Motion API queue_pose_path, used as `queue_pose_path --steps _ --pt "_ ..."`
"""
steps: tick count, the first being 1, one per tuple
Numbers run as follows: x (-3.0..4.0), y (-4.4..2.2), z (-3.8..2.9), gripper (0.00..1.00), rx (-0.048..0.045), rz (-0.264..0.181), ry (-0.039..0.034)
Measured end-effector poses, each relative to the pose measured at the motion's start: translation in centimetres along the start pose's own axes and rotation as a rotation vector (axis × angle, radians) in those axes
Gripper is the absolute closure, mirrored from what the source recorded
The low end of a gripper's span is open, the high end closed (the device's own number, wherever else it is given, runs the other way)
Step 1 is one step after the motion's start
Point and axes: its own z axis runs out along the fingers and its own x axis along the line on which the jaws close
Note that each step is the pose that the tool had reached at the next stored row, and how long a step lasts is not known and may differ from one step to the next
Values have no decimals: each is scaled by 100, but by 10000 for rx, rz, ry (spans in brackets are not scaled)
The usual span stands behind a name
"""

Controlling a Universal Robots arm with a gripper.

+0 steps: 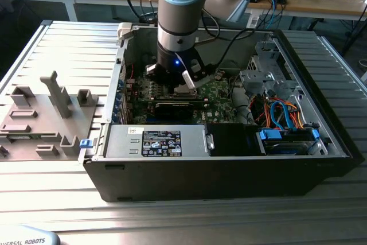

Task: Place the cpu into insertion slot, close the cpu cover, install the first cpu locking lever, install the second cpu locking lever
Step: 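Install the second cpu locking lever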

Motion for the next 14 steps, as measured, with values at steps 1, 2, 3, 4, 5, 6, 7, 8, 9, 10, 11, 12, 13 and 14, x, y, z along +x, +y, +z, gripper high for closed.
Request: queue_pose_path --steps 1,2,3,4,5,6,7,8,9,10,11,12,13,14 --pt "1 -6 31 89 -1 -10 2" --pt "1 -11 56 89 1 -25 6" --pt "2 -14 70 89 1 -29 7" --pt "3 -19 101 89 0 -35 7" --pt "11 -25 138 89 0 -48 10" --pt "21 -31 175 89 0 -61 12" --pt "26 -33 194 89 1 -75 14" --pt "30 -30 204 89 1 -85 16" --pt "37 -22 215 89 2 -96 19" --pt "53 -5 234 89 -1 -105 19" --pt "61 3 247 89 0 -111 21" --pt "64 8 260 89 -2 -117 22" --pt "67 16 274 89 0 -128 25" --pt "69 28 284 89 2 -139 28"
